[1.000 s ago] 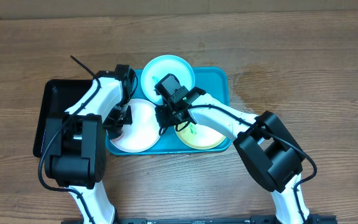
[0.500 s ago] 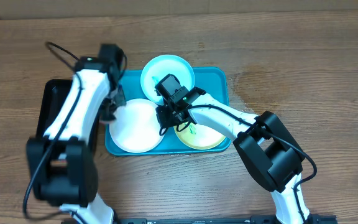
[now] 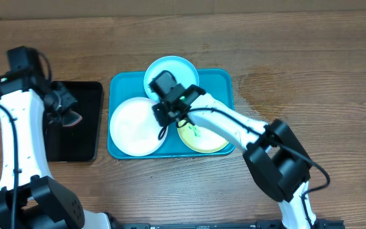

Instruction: Clean dirty plates on tray and stack at the side

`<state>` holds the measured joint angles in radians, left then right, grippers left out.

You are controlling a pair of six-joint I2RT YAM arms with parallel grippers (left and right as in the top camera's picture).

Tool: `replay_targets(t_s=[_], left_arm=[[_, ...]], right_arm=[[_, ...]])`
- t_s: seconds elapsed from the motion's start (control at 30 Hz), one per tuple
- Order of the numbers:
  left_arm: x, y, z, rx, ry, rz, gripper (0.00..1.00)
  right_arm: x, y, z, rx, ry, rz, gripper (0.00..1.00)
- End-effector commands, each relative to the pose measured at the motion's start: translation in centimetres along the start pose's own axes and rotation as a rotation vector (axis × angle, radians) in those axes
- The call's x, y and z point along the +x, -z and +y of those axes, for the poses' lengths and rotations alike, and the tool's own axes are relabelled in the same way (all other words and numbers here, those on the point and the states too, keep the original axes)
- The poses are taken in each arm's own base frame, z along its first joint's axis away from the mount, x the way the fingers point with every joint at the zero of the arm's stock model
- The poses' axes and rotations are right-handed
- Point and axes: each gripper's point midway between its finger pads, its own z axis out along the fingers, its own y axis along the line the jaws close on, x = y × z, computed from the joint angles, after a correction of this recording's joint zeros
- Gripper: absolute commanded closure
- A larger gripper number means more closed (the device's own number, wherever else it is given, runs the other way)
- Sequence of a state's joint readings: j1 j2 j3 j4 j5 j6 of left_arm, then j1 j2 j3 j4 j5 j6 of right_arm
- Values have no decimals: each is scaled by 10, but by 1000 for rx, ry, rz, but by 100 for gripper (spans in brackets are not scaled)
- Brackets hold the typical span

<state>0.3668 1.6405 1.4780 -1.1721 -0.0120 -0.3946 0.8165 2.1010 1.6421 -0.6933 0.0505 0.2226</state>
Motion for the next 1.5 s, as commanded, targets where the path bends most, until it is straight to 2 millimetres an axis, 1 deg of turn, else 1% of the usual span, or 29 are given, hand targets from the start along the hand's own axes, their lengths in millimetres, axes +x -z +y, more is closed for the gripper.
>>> replay_targets(t_s=[0.0,0.07,0.13,0.2,0.27,0.5,0.53,0.67,0.77,0.87,1.13,1.23,1.3,1.37,1.43,1.47], left_arm=[[-6,2,7,28,63,5,96],[-10,2,14,25,85,-2,96],[-12,3,20,22,102,-6,96],[-14,3,25,19,117,-7,96],[-15,3,29,16,129,-8,96],[-14,3,30,15,131,-5,96],[-14,3,30,15,131,-5,96],[-14,2,29,15,130,-4,96],[-14,2,29,15,130,-4,96],[-14,2,29,16,130,-4,96],[-14,2,29,16,129,-4,95],[-14,2,29,16,129,-5,96],[-14,2,29,16,129,-5,96],[-14,2,29,16,129,-4,96],[-14,2,29,16,129,-3,96],[-14,2,29,16,129,-3,96]], right_arm=[[-63,75,-12,285,114,-275,96],[-76,97,-19,440,150,-349,96],[-85,114,-23,559,188,-397,96],[-90,127,-23,652,240,-429,96],[-93,135,-21,714,305,-437,96],[-98,143,-3,787,564,-396,96],[-98,144,-1,794,576,-398,96],[-103,158,-2,870,536,-438,96],[-103,162,-2,901,560,-430,96],[-103,162,-2,911,594,-414,96],[-103,162,-2,908,593,-415,96],[-103,158,2,869,573,-430,96],[-102,149,4,792,527,-444,96],[-96,130,7,654,478,-426,96],[-86,106,15,443,421,-374,96],[-78,93,22,297,393,-330,96]])
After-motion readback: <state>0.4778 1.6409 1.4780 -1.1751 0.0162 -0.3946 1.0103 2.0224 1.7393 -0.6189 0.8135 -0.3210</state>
